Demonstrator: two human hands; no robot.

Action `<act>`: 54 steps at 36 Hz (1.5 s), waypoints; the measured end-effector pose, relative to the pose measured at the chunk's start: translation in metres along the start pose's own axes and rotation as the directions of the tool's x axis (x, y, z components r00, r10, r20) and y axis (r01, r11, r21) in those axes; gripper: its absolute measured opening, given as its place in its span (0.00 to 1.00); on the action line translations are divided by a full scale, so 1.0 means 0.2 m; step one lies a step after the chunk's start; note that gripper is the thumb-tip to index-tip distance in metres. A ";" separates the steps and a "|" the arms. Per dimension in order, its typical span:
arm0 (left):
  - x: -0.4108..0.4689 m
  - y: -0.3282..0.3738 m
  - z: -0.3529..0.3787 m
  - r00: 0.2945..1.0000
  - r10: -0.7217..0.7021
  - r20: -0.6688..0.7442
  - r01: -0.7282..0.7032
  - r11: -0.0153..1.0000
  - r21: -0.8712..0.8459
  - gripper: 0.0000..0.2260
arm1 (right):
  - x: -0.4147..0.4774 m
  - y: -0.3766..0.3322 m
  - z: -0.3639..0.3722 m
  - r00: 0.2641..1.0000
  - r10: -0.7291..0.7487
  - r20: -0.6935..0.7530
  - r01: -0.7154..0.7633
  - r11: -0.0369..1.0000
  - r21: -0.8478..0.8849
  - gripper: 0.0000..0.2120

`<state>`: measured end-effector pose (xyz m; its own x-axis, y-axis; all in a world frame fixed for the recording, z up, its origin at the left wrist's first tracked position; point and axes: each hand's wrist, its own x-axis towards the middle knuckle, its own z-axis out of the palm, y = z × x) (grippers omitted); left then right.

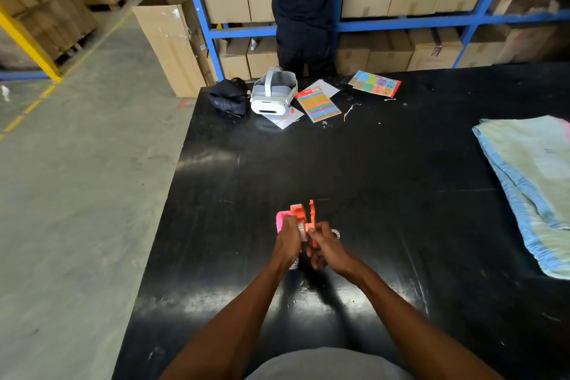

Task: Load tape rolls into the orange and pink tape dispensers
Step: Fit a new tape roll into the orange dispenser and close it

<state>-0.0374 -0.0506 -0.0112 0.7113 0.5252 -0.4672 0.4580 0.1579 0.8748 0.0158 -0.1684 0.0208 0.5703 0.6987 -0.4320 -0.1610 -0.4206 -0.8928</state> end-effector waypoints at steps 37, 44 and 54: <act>-0.05 0.06 -0.04 0.978 0.122 -0.170 -0.084 0.973 0.213 0.14 | 0.04 -0.02 -0.03 0.988 -0.072 0.134 0.080 0.995 -0.053 0.20; 0.04 0.03 -0.04 0.967 0.139 -0.212 -0.089 0.969 0.232 0.14 | 0.05 -0.04 0.02 0.985 -0.167 0.048 0.169 0.985 -0.040 0.26; 0.24 -0.09 -0.04 0.991 0.063 -0.121 -0.040 0.983 0.180 0.19 | 0.03 -0.05 0.04 0.986 -0.166 0.002 0.165 0.978 -0.124 0.27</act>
<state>-0.0158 -0.0210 -0.0474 0.6692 0.6310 -0.3925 0.5176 -0.0167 0.8555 0.0151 -0.1555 0.0267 0.5877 0.7599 -0.2778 0.0366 -0.3679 -0.9291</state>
